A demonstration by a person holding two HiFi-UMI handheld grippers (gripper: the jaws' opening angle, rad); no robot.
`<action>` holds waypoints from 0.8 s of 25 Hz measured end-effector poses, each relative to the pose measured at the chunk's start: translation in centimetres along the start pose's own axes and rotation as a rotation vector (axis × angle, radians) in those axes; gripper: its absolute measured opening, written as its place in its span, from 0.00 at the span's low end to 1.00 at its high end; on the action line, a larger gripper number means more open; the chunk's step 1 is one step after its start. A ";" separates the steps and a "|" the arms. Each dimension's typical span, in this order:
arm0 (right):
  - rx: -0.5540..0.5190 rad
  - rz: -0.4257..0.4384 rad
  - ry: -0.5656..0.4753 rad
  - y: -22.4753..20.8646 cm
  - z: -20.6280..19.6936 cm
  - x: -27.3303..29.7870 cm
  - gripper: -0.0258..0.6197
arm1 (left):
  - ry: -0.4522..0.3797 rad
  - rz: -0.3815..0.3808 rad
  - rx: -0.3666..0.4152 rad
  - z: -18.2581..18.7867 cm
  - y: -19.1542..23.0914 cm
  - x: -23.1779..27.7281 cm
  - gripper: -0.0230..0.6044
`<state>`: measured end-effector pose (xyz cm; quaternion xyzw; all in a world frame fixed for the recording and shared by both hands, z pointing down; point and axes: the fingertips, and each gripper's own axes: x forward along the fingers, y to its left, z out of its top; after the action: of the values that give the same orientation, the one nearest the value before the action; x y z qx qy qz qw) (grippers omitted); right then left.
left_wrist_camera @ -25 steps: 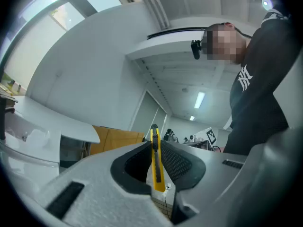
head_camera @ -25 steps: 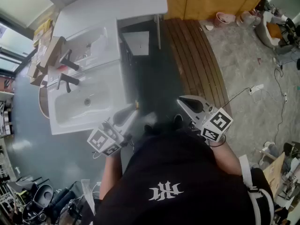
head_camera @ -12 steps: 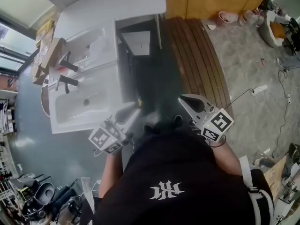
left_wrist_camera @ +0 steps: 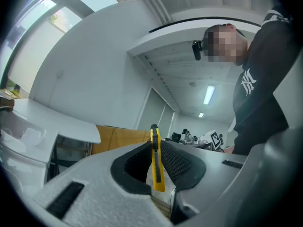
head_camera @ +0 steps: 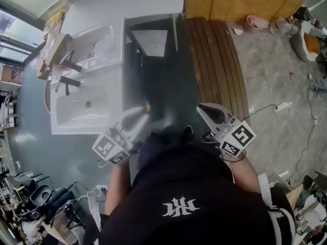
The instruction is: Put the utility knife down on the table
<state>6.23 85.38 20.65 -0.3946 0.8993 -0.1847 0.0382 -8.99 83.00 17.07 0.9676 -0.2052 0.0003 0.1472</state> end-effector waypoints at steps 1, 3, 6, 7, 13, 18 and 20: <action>0.008 0.001 0.007 -0.8 -0.3 -0.1 0.05 | 0.000 0.014 0.000 0.0 0.3 0.3 0.13; 0.022 -0.003 0.029 -2.1 -1.2 0.1 0.05 | 0.007 0.039 -0.010 -0.1 1.1 0.2 0.13; 0.038 -0.022 0.044 -3.5 -2.0 1.8 0.05 | 0.035 0.067 -0.031 -0.5 3.3 -0.8 0.13; 0.040 -0.042 0.045 -4.1 -2.0 2.6 0.05 | 0.038 0.074 -0.038 -0.6 4.4 -1.0 0.13; 0.006 -0.167 0.105 -7.7 -1.6 5.6 0.05 | -0.005 0.026 -0.060 -0.8 10.6 1.7 0.13; -0.055 -0.193 0.151 -10.3 1.8 10.3 0.05 | -0.049 -0.032 -0.068 1.7 15.6 4.5 0.13; -0.068 -0.223 0.146 -11.4 3.7 13.2 0.05 | -0.057 -0.058 -0.076 2.8 18.3 4.9 0.13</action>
<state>5.89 67.69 22.36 -0.4788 0.8559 -0.1856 -0.0616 -11.98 64.30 19.91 0.9664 -0.1812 -0.0393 0.1778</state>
